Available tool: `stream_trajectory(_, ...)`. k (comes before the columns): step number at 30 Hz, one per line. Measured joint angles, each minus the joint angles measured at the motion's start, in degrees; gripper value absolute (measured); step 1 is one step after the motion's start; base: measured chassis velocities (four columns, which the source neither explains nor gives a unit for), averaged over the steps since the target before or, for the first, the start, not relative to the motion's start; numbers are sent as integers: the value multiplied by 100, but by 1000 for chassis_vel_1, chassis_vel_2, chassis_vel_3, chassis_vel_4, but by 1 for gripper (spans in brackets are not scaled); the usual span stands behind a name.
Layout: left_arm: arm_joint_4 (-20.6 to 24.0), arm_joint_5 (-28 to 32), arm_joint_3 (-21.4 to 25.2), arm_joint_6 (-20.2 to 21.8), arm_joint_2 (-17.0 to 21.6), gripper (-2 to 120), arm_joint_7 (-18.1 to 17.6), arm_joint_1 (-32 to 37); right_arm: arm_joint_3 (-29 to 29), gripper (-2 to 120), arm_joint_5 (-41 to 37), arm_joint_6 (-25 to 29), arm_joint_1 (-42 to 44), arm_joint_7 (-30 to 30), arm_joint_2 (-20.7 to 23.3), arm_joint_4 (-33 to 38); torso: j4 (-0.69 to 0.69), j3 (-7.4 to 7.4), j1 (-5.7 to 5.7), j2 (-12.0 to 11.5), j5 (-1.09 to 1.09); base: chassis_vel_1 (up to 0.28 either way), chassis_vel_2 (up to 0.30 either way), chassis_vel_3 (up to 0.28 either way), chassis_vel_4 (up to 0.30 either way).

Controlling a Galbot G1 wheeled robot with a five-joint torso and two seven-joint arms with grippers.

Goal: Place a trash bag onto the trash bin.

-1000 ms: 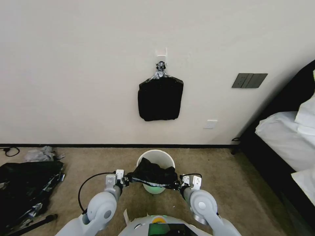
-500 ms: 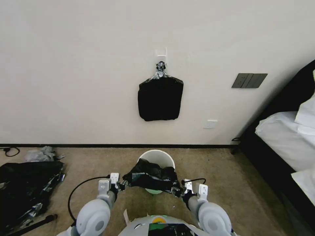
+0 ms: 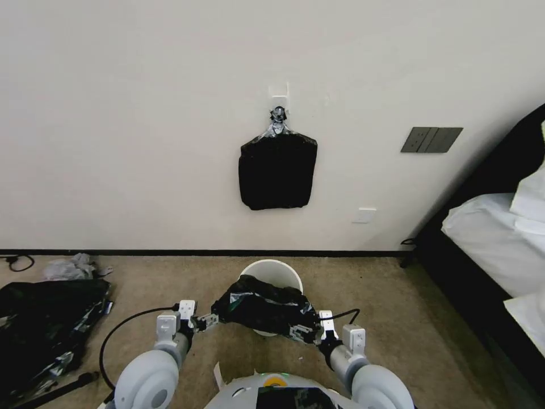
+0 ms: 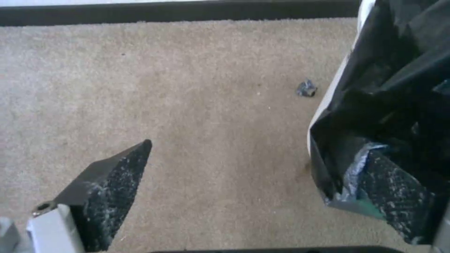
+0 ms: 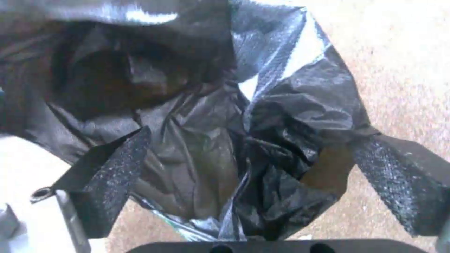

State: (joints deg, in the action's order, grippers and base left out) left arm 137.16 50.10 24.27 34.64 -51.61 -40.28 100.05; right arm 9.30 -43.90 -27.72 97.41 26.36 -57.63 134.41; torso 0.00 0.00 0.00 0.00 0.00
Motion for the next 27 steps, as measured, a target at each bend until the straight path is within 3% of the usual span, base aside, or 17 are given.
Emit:
stream_trajectory(8, 179, 16, 285, 22, 79, 100, 103, 190, 18, 100, 392, 306, 216, -234, 179, 129, 0, 0, 0, 0, 0, 0, 0, 0, 0)
stream_trajectory(19, 484, -143, 877, 89, 72, 100, 179, 532, 90, 100, 1, -308, 711, 781, 276, 895, 0, 0, 0, 0, 0, 0, 0, 0, 0)
stream_trajectory(25, 565, -143, 1043, 85, 38, 100, 179, 516, 148, 100, 212, -209, 754, 824, 298, 904, 0, 0, 0, 0, 0, 0, 0, 0, 0)
stream_trajectory(27, 590, -132, 1084, 59, 17, 100, 191, 488, 198, 100, 341, 58, 736, 585, 308, 904, 0, 0, 0, 0, 0, 0, 0, 0, 0)
